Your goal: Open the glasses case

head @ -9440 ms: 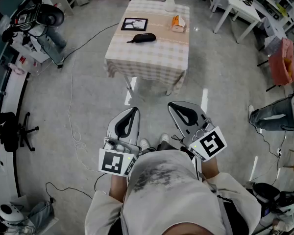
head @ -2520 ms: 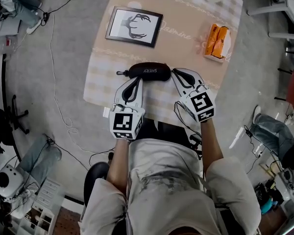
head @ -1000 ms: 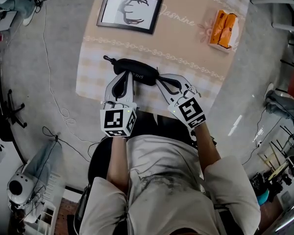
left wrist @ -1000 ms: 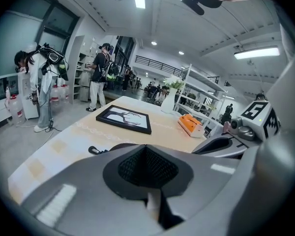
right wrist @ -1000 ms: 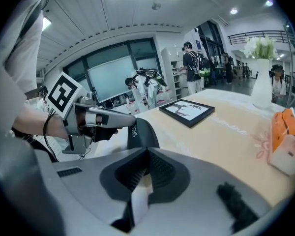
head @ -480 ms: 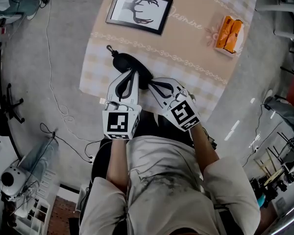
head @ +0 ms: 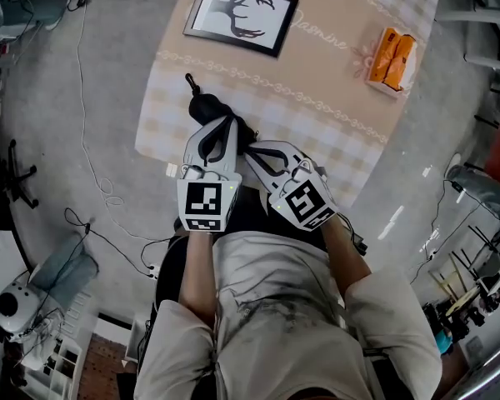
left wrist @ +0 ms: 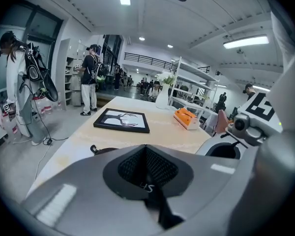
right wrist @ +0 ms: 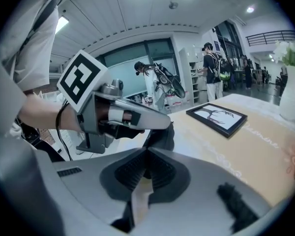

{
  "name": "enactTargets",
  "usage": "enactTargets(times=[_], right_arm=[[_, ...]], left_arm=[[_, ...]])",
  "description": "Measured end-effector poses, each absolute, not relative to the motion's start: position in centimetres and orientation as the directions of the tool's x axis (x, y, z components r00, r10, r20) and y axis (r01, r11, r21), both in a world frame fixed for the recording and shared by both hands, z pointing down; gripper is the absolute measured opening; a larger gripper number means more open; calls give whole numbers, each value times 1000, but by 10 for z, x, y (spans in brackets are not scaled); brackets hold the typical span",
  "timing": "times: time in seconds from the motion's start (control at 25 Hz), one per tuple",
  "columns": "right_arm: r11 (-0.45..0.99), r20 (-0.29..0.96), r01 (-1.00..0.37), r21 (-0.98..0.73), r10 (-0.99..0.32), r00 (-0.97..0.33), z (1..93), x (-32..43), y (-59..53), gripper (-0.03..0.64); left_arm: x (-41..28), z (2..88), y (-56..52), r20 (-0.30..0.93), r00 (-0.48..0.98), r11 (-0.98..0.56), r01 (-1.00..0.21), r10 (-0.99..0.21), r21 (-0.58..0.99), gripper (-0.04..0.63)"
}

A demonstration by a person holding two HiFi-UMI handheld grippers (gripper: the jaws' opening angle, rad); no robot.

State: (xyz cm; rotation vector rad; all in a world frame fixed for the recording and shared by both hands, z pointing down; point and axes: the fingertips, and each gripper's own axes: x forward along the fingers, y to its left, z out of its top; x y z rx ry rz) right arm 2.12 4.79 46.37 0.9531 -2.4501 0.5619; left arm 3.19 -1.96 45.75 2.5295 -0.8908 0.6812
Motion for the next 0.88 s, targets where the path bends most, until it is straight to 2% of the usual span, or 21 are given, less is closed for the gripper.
enactTargets(times=[0.32, 0.56, 0.76, 0.8, 0.88], right_arm=[[708, 542, -671, -221, -483, -688, 461, 2, 57, 18], [716, 553, -669, -200, -481, -680, 456, 23, 59, 18], [721, 539, -640, -265, -439, -719, 461, 32, 52, 20], [727, 534, -626, -282, -423, -732, 462, 31, 51, 30], [738, 525, -596, -315, -388, -757, 465, 27, 51, 91]], left_arm=[[11, 459, -13, 536, 680, -704, -680, -501, 206, 5], [5, 460, -11, 535, 668, -683, -699, -517, 212, 5], [2, 458, -9, 533, 670, -683, -698, -518, 214, 5], [1, 458, -9, 532, 670, -682, -699, -518, 215, 5], [-1, 458, -8, 530, 669, -680, -701, -520, 218, 5]])
